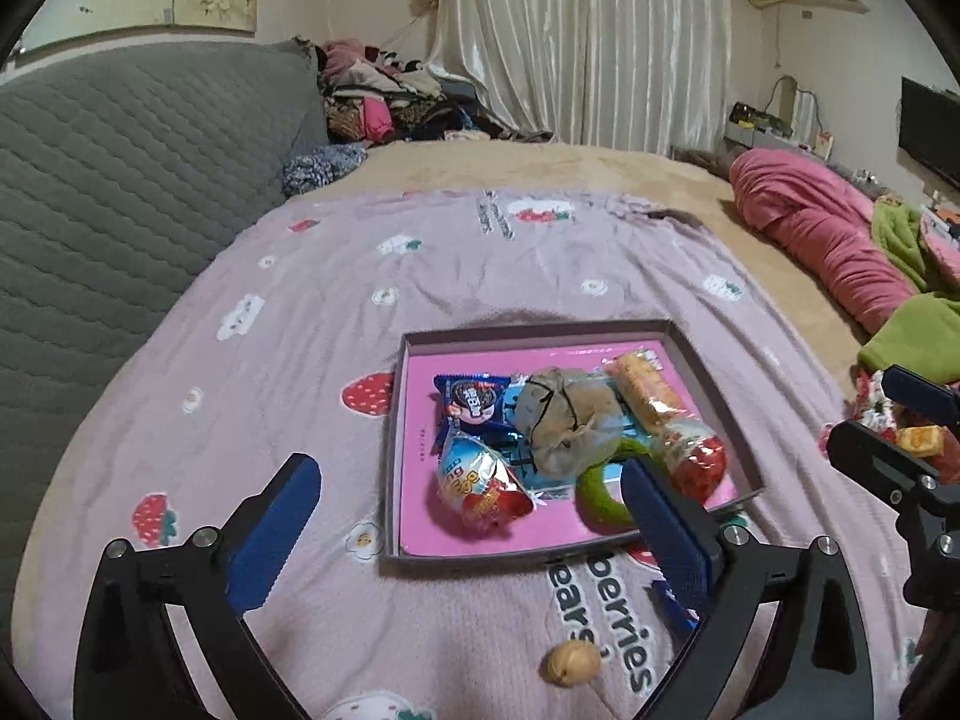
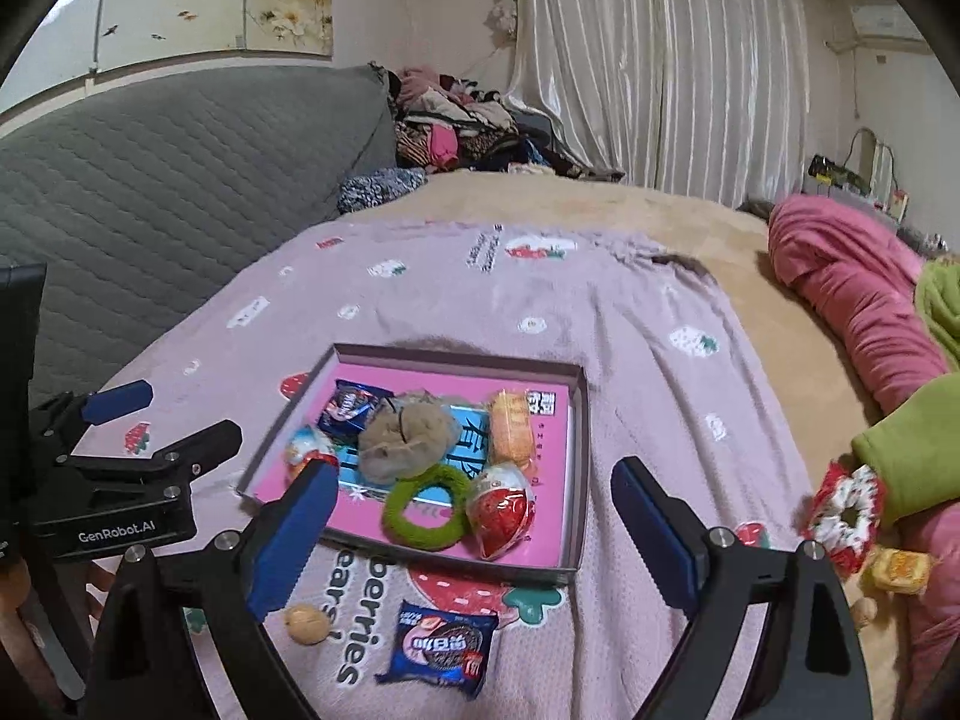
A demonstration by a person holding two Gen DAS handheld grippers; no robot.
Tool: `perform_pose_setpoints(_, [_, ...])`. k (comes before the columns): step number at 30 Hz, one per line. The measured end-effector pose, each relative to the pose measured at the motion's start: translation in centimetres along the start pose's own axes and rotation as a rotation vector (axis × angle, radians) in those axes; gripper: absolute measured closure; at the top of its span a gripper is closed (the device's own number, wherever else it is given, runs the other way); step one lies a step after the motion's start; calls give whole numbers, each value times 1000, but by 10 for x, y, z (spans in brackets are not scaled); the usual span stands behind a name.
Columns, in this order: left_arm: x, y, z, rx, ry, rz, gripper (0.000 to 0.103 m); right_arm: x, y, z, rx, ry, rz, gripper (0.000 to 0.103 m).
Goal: Organize objects
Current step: 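Withdraw both open tools back from the tray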
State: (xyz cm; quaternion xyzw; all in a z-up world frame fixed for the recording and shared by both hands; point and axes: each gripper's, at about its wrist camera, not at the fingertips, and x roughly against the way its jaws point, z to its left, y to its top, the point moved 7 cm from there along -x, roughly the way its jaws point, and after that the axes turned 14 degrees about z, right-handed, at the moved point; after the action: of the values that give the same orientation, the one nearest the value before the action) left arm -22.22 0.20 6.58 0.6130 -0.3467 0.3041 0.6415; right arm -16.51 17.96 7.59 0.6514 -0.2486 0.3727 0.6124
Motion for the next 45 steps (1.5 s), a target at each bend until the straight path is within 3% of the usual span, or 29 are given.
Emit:
perform_pose_setpoints(18, [131,-8,12,15,12,-113,3,113,0,21,19,-2,-115,6])
perform_pose_setpoints(34, [199,-36,2,3,1,-161,3,175,-21,29,43,-18,-172,4])
perform_pose_setpoints(45, [219,-58,-4,4,-7,-169,3,199,-43,32,47,-25,-189,3])
